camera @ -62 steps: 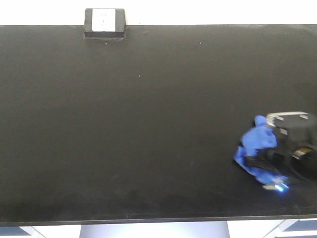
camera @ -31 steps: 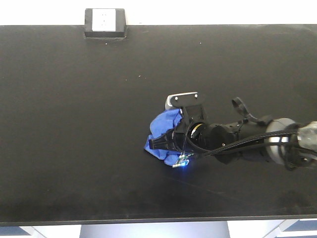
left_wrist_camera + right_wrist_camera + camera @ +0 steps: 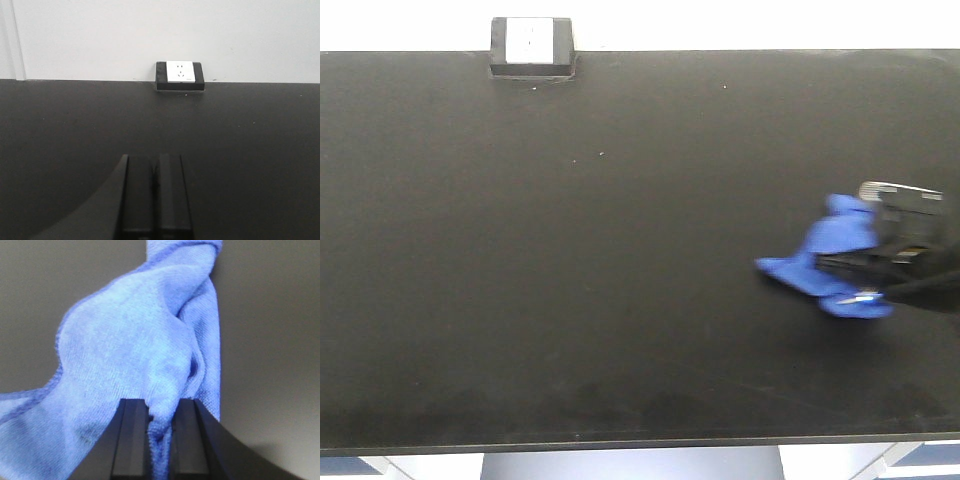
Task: Wipe right workspace with blue cloth
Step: 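Drag the cloth back and forth across the counter with the right gripper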
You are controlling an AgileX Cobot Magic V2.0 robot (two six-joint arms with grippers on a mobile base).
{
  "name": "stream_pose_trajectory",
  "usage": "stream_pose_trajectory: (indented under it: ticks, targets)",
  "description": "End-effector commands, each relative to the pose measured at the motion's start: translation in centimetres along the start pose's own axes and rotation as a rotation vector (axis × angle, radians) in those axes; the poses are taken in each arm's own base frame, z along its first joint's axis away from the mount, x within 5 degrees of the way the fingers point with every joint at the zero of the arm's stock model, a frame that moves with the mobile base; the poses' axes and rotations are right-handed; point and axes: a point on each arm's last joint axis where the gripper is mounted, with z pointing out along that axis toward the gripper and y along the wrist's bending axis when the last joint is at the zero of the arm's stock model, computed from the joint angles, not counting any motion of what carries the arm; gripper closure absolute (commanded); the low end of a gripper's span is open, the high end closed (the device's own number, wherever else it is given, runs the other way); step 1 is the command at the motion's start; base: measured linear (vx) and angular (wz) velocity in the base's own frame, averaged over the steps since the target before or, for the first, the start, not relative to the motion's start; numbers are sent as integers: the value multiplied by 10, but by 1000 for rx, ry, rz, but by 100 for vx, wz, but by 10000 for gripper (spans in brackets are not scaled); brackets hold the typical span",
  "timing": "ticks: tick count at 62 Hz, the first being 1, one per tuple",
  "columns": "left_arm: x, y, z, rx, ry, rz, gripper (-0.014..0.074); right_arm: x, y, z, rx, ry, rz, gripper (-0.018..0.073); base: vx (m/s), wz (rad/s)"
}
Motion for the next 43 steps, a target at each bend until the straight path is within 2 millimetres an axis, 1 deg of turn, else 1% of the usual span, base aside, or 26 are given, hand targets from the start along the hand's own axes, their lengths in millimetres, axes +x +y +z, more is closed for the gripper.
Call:
stream_pose_trajectory:
  ticks: [1,3,7,13,16,18,20,21,27,30,37,40,43]
  targets:
    - [2,-1,1,19,-63,-7,602,-8,-8,-7,16,-43,-14,557,0,0]
    - [2,-1,1,19,-63,-7,602,-8,-7,-7,13,-41,-15,557,0,0]
    - [2,-1,1,19,-63,-7,602,-6,3,-7,-11,-37,-23,557,0,0]
    - [2,-1,1,19,-63,-7,602,-1,31,-9,-78,-40,-26,557,0,0]
    - [2,-1,1,19,-63,-7,602,4,52,-12,-129,-45,-36,557,0,0]
    - [2,-1,1,19,-63,-7,602,9,72,-16,-180,-59,-58,557,0,0]
    - [2,-1,1,19,-63,-7,602,12,85,-19,-218,-78,-65,557,0,0]
    - [2,-1,1,19,-63,-7,602,16,96,-22,-246,-84,-87,557,0,0]
    - [2,-1,1,19,-63,-7,602,30,133,-33,-359,-139,-148,557,0,0]
    - [2,-1,1,19,-63,-7,602,42,152,-39,-419,-152,-188,557,0,0]
    - [2,-1,1,19,-63,-7,602,63,171,-40,-468,-128,-251,557,0,0]
    - [2,-1,1,19,-63,-7,602,69,172,-35,-459,-111,-275,556,0,0]
    - [2,-1,1,19,-63,-7,602,70,169,-30,-435,-100,-278,555,0,0]
